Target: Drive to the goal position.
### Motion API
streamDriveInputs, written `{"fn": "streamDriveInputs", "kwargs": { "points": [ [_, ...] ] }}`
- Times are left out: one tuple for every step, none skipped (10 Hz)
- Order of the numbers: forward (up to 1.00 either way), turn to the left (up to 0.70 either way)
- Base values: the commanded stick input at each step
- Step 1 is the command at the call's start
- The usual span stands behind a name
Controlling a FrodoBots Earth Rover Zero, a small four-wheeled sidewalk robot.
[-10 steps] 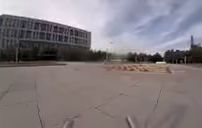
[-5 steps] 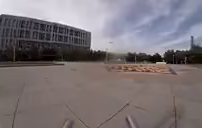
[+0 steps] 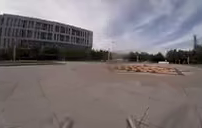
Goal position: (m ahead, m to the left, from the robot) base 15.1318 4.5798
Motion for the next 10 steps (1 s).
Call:
{"fn": "streamDriveInputs", "kwargs": {
  "points": [
    [1.00,0.00],
    [1.00,0.00],
    [1.00,0.00],
    [1.00,0.00],
    [1.00,0.19],
    [1.00,0.27],
    [1.00,0.27],
    [1.00,0.27],
    [1.00,0.16],
    [1.00,0.00]
  ]
}}
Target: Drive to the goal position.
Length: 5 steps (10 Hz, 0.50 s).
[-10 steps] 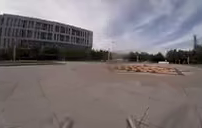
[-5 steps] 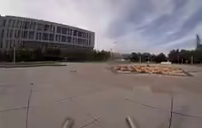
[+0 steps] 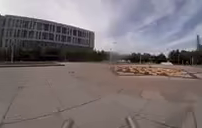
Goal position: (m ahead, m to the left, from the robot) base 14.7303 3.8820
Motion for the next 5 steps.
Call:
{"fn": "streamDriveInputs", "kwargs": {
  "points": [
    [1.00,0.00],
    [1.00,0.22],
    [1.00,0.27],
    [1.00,0.15],
    [1.00,0.00]
  ]
}}
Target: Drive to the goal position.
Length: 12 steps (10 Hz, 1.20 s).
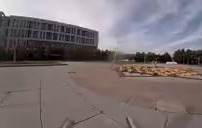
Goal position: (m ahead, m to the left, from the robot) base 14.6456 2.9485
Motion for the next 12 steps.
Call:
{"fn": "streamDriveInputs", "kwargs": {
  "points": [
    [1.00,0.12],
    [1.00,0.27],
    [1.00,0.20],
    [1.00,0.00],
    [1.00,0.00],
    [1.00,0.00],
    [1.00,0.00],
    [1.00,0.00],
    [1.00,0.00],
    [1.00,0.00],
    [1.00,0.00],
    [1.00,0.00]
  ]
}}
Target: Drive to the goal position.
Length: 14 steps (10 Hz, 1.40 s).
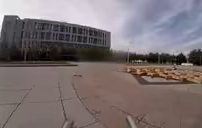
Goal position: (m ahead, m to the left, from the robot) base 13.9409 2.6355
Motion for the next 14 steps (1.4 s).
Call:
{"fn": "streamDriveInputs", "kwargs": {
  "points": [
    [1.00,0.00],
    [1.00,0.00],
    [1.00,0.22],
    [1.00,0.01],
    [1.00,0.00],
    [1.00,0.00],
    [1.00,0.00],
    [1.00,0.00],
    [1.00,0.00],
    [1.00,0.00],
    [1.00,0.00],
    [1.00,0.00],
    [1.00,0.00],
    [1.00,0.00]
  ]
}}
